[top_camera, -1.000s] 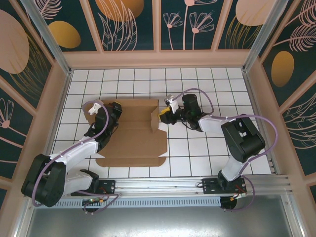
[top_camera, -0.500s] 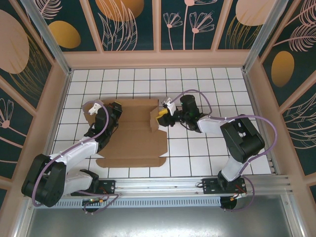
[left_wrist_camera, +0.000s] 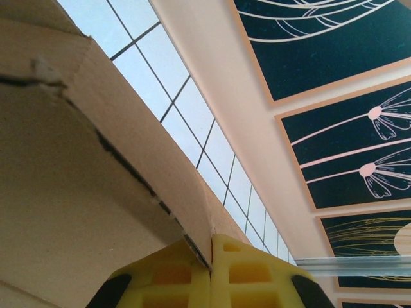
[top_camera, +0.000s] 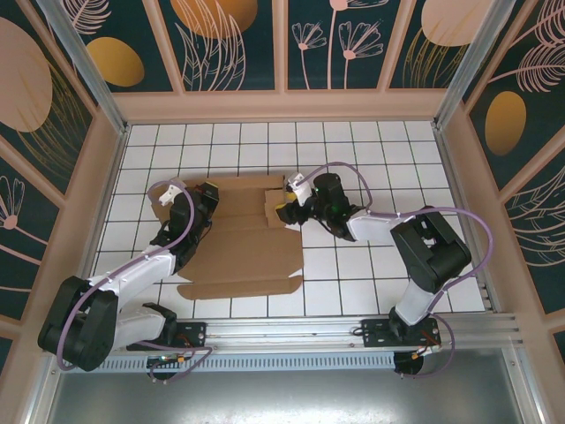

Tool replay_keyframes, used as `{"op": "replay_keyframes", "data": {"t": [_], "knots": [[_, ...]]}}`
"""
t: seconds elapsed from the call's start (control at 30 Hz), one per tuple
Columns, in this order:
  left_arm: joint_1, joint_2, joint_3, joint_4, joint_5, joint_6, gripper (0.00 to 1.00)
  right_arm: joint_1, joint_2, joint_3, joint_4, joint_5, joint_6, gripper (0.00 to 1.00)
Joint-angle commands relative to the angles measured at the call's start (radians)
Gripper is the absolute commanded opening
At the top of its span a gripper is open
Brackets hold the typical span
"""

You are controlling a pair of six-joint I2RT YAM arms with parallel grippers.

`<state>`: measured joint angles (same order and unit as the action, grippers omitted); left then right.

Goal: Fold the paper box

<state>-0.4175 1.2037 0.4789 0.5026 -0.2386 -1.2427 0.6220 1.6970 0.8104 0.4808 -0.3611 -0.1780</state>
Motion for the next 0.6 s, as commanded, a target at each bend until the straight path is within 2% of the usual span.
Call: {"op": "replay_keyframes", "data": {"t": [0.0, 0.17, 0.33, 0.57], "knots": [[-0.007, -0.007, -0.025, 0.001, 0.045, 0.02, 0.0, 0.007, 0.001, 0.002, 0.09, 0.069, 0.003, 0.64], [-0.007, -0.02, -0.036, 0.004, 0.042, 0.017, 0.0, 0.005, 0.031, 0.042, 0.056, 0.12, -0.007, 0.6], [-0.007, -0.016, -0.046, 0.018, 0.054, 0.002, 0.0, 0.005, 0.084, 0.102, 0.003, 0.12, 0.01, 0.5], [-0.007, -0.004, -0.039, 0.021, 0.063, 0.002, 0.0, 0.008, 0.135, 0.165, -0.025, 0.127, 0.008, 0.55]]}}
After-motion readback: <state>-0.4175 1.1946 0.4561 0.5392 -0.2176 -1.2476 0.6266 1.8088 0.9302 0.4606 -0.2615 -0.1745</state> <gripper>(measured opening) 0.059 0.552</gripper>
